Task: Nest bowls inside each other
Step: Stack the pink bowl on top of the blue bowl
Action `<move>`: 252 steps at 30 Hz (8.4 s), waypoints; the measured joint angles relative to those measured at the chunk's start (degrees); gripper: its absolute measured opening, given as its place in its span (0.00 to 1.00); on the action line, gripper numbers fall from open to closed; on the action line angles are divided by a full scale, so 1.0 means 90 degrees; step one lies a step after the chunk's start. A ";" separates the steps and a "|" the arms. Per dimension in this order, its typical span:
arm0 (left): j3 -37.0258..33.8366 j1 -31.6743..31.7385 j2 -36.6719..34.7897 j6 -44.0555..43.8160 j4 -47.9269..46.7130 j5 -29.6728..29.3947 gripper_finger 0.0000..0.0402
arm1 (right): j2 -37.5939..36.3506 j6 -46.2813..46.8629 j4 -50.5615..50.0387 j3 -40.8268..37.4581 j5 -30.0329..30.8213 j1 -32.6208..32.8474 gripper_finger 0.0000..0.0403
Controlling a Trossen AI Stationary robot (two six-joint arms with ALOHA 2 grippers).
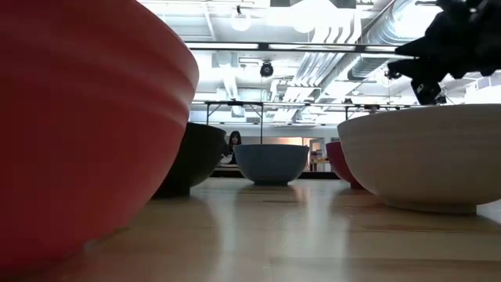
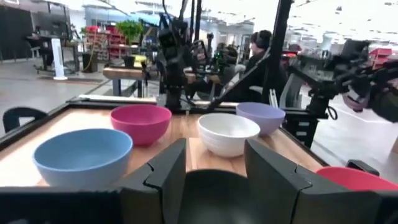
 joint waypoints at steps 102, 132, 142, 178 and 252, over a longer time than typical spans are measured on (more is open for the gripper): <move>0.0002 0.0002 0.0000 -0.0352 -0.0243 -0.0183 0.37 | 0.9651 -0.0721 -0.8235 0.9140 -0.1928 -0.2045 0.00; 0.0726 0.0002 0.0008 -0.0846 -0.2368 -0.5477 0.49 | 1.2869 -0.1445 -0.8515 1.3973 -0.2289 -0.1258 0.00; 0.0723 0.0000 0.0010 -0.0959 -0.2237 -0.4981 0.49 | 1.2738 -0.1433 -0.9204 1.4025 -0.0865 -0.1897 0.00; 0.0719 0.0000 0.0010 -0.0994 -0.2216 -0.4762 0.49 | 1.3655 -0.1739 -0.9892 1.4008 -0.0569 -0.3121 0.00; 0.0716 0.0002 0.0010 -0.0901 -0.2267 -0.4643 0.49 | 1.3719 -0.2418 -0.9482 1.4015 -0.1707 -0.3197 0.00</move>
